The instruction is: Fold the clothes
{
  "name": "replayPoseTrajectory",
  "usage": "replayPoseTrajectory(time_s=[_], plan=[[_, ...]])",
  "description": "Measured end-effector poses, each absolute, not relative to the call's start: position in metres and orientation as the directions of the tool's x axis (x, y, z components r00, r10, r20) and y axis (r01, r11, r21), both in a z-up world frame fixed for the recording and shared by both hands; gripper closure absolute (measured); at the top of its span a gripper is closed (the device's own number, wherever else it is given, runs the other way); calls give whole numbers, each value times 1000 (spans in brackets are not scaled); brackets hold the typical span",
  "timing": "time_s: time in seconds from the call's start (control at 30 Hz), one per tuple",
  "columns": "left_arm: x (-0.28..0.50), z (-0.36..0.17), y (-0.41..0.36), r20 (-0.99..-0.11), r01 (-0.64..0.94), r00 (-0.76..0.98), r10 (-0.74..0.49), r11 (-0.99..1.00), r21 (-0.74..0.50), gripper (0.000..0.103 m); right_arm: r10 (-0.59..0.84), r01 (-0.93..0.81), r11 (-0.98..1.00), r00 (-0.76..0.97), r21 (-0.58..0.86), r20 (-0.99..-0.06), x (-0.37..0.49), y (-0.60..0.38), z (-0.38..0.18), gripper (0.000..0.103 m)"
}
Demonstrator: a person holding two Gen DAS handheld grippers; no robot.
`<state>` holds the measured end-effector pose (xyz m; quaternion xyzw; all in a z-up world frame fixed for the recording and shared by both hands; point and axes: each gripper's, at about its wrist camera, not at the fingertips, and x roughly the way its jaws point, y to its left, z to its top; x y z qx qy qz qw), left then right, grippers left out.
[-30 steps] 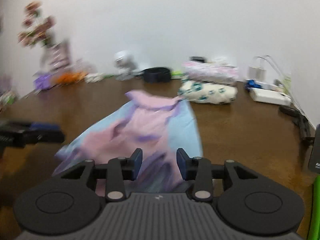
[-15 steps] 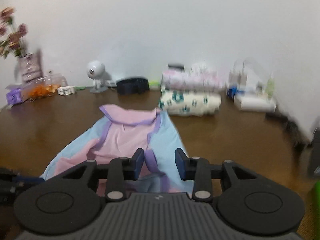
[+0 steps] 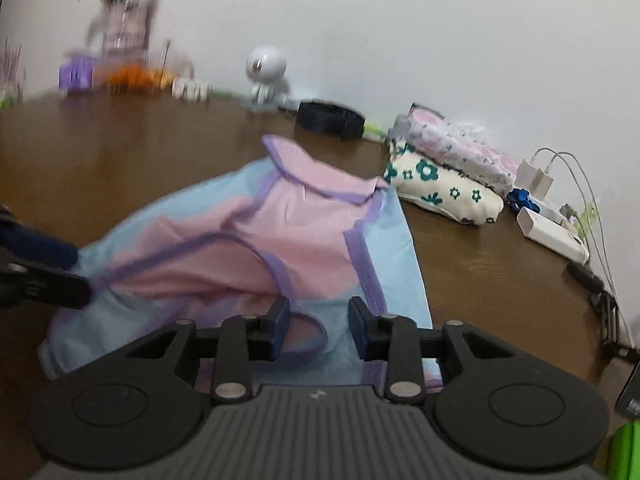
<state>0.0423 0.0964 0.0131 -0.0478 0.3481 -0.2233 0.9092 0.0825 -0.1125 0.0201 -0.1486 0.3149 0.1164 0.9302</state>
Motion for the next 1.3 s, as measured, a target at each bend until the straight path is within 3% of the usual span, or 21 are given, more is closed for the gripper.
replayPoseTrajectory(time_s=[0.17, 0.33, 0.63, 0.7, 0.73, 0.8, 1.03, 1.3], plan=[[41, 11, 87, -625, 347, 670, -401, 913, -214, 64, 151, -307, 942, 747, -134, -647, 82, -120, 18, 101], [26, 25, 82, -584, 332, 717, -380, 923, -194, 64, 175, -271, 960, 783, -75, -597, 55, -140, 45, 101], [30, 9, 64, -633, 338, 682, -367, 925, -174, 73, 126, -218, 973, 784, -80, -608, 6, -166, 48, 101], [30, 9, 63, -626, 340, 688, -367, 925, -168, 92, 89, -210, 970, 772, -120, -629, 3, -166, 40, 98], [29, 9, 63, -623, 342, 692, -366, 925, -164, 93, 71, -208, 967, 779, -150, -624, 2, -163, 37, 94], [27, 10, 62, -608, 353, 702, -371, 923, -156, 99, 49, -212, 955, 806, -210, -590, -2, -157, 34, 78], [9, 27, 57, -524, 377, 775, -353, 924, -64, 101, 68, -299, 897, 821, -326, -567, 1, -131, 28, 67], [8, 23, 57, -534, 367, 777, -333, 929, -46, 101, 126, -385, 864, 788, -323, -602, -7, -118, 21, 64]])
